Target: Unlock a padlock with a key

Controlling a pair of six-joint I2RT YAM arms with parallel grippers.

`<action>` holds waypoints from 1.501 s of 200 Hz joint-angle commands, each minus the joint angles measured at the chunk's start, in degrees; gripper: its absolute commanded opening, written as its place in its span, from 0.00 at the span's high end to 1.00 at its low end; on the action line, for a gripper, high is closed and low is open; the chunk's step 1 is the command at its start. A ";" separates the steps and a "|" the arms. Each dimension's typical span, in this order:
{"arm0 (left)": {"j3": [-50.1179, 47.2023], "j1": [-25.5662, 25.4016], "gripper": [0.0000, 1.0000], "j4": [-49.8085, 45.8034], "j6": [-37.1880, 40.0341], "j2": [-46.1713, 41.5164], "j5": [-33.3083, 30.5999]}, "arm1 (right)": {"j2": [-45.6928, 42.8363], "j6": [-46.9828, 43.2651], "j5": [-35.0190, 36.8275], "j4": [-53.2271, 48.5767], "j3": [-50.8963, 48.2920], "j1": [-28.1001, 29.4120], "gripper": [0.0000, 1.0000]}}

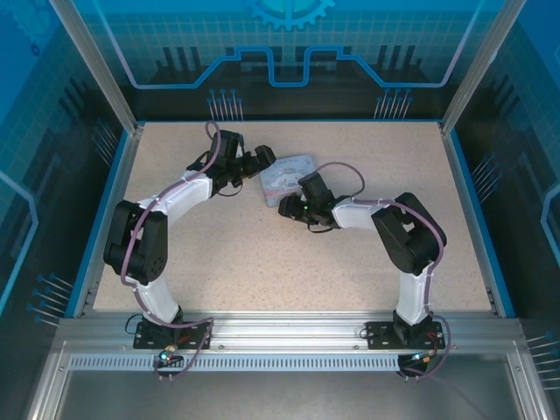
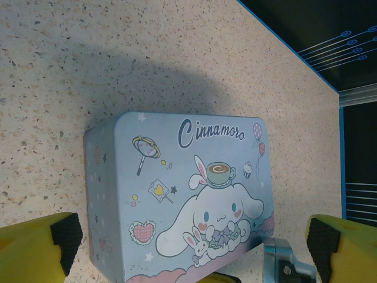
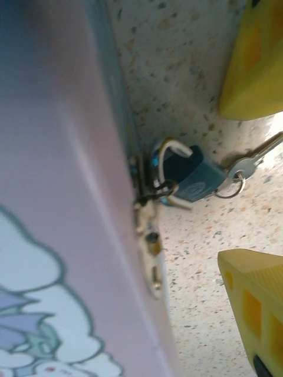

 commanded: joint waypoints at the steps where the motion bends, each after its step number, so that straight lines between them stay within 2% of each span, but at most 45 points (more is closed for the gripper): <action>1: 0.61 0.50 0.01 -0.26 -0.31 -0.80 1.09 | 3.86 1.19 2.23 2.34 1.41 1.27 0.40; 46: 0.80 0.51 0.01 -0.66 -0.13 -0.82 1.00 | 5.82 2.57 3.58 4.14 2.23 2.02 0.43; 101: 1.20 0.51 0.01 -0.91 -0.12 -0.63 0.95 | 5.73 3.25 4.41 5.11 1.28 2.19 0.54; 162: 1.34 0.51 0.01 -0.86 -0.35 -0.75 0.98 | 4.85 3.54 4.49 4.95 0.30 2.01 0.60; 180: 1.34 0.51 0.01 -0.85 -0.35 -0.79 0.91 | 4.39 3.61 4.41 4.74 -0.06 2.02 0.65; 275: 1.28 0.43 0.01 -0.16 -1.23 -0.70 1.18 | 2.12 3.67 4.13 3.76 -1.80 1.79 0.74; 300: 1.34 0.51 0.01 -0.17 -1.13 -0.71 1.18 | 1.50 3.46 4.01 3.27 -2.16 1.84 0.82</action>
